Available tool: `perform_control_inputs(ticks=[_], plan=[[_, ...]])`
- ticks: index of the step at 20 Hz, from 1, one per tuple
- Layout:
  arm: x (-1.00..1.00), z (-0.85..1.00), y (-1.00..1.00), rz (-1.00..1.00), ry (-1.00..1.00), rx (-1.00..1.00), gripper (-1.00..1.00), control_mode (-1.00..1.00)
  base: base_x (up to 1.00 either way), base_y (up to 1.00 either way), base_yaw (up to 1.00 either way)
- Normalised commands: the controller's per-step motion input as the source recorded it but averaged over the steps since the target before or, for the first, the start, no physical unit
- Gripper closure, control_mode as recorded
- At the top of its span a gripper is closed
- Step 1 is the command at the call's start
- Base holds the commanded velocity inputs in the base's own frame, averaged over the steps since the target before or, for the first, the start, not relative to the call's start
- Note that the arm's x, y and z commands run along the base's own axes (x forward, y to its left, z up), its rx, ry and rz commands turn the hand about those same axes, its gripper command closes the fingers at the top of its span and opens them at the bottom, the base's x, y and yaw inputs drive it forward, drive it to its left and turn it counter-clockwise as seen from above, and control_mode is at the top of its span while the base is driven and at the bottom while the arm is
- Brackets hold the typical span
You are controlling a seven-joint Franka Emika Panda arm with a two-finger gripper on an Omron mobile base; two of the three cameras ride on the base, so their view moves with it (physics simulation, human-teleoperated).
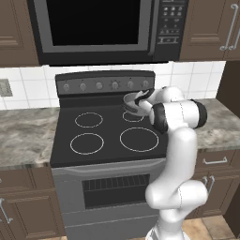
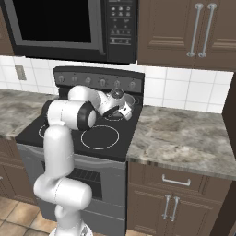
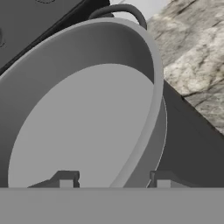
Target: Move the pot and pan from the stove into the sink.
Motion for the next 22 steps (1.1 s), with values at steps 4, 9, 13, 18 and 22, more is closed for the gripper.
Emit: perform_control_inputs(ticks=[4, 9, 13, 18, 22], plan=[[-0.58, 0.47, 0.00, 0.06, 0.02, 0.00, 1.00, -1.00, 0.00, 0.00, 0.00], [-0.71, 0.48, 0.00, 0.10, 0.04, 0.00, 1.00, -1.00, 0.00, 0.00, 0.00], [-0.89, 0.39, 0.04, 0.12, 0.01, 0.00, 1.00, -1.00, 0.00, 0.00, 0.00], [-0.93, 0.36, 0.07, 0.15, 0.00, -0.01, 1.00, -1.00, 0.00, 0.00, 0.00], [-0.89, 0.36, 0.10, 0.16, 0.00, 0.00, 1.00, -1.00, 0.00, 0.00, 0.00]])
